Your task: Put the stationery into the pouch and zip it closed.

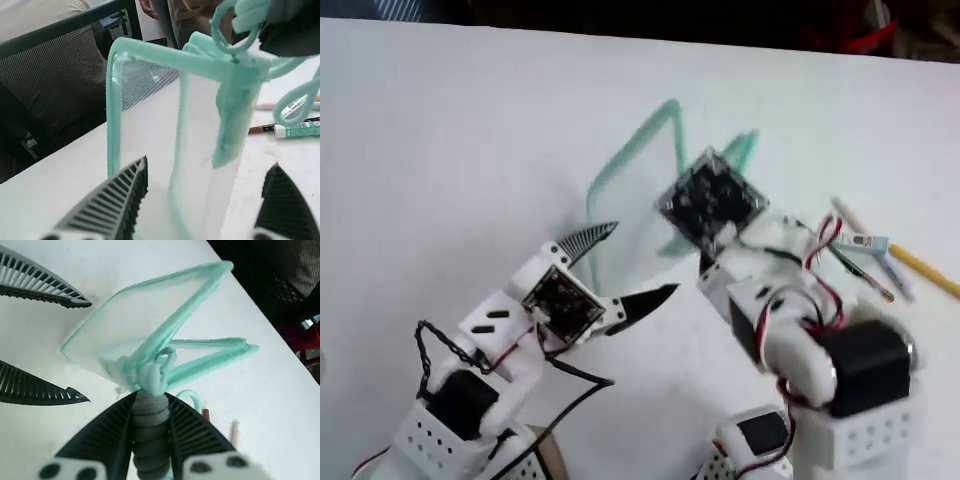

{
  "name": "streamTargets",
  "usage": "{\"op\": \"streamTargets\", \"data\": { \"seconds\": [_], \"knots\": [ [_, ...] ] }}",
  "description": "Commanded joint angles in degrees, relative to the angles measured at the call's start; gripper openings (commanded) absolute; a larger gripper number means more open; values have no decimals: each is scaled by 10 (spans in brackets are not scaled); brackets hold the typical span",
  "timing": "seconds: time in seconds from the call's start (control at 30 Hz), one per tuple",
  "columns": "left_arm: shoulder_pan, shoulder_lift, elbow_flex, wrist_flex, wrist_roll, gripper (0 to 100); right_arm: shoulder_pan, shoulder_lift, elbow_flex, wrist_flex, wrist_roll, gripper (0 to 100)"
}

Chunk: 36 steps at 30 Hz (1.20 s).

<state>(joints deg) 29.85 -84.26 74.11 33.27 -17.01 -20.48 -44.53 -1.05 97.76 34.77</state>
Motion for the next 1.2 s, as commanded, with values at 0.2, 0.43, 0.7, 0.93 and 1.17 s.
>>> {"op": "streamTargets", "data": {
  "seconds": [0.2,0.43,0.7,0.93,1.17],
  "knots": [
    [5,-7,-4,-25,12,349,-111,55,-88,7,-45,19],
    [0,-8,1,-35,26,317,-199,58,-135,7,-108,18],
    [-45,-11,-4,-39,113,320,-202,58,-135,7,-187,18],
    [-18,-12,-4,-29,117,317,-200,94,-135,7,-207,18],
    [-27,-12,18,-28,116,315,-202,145,-138,7,-251,18]
  ]
}}
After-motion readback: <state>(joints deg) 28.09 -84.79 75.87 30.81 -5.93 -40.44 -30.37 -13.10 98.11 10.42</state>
